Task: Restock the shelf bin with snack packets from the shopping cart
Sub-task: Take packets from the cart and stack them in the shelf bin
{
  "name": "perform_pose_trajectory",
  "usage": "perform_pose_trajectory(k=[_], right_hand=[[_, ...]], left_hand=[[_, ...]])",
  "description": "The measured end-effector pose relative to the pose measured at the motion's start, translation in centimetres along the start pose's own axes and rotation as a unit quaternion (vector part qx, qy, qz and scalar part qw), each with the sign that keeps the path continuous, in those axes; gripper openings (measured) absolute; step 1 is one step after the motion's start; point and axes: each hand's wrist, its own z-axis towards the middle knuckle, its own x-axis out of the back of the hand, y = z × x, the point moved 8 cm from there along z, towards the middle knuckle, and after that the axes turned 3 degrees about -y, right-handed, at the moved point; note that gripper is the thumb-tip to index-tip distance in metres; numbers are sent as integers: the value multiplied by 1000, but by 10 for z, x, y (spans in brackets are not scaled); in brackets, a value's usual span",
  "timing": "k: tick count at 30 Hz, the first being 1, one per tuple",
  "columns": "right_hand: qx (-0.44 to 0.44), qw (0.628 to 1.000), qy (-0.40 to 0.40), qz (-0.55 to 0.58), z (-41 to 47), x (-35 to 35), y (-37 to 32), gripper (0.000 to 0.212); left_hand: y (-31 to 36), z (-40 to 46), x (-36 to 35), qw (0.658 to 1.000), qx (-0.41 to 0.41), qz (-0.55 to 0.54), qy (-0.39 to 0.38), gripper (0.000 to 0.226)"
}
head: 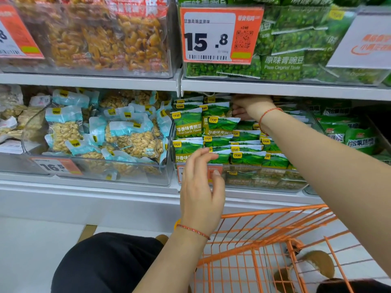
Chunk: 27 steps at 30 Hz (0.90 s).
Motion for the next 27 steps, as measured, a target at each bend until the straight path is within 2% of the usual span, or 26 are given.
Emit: perform_pose_trajectory(k=[3,7,12,15,20,24,26,27], right_hand=[[-4,996,-6,90,-4,-4,-3,39],[8,990,-15,139,-7,-5,-7,12],[20,999,11,35,-1,-8,-6,22],[35,999,18,-25,3,-6,-5,42],[6,995,-8,-101,7,-5,-5,43],[40,972,33,-231,8,-1,-10,38],[53,972,50,-223,5,2,-10,46],[58,981,56,-175,3,5,-8,53]], left_hand=[[0,0,0,1000,-2,2,1,31],[0,-1,0,1000,-6,3,5,30],[0,0,0,1000,-12,7,10,29],[0,0,0,1000,-16,8,13,29],[0,0,0,1000,-14,10,12,28],[-1,0,0,1000,-11,9,9,29],[-1,0,0,1000,-11,9,8,29],[-1,0,0,1000,-10,9,8,29]])
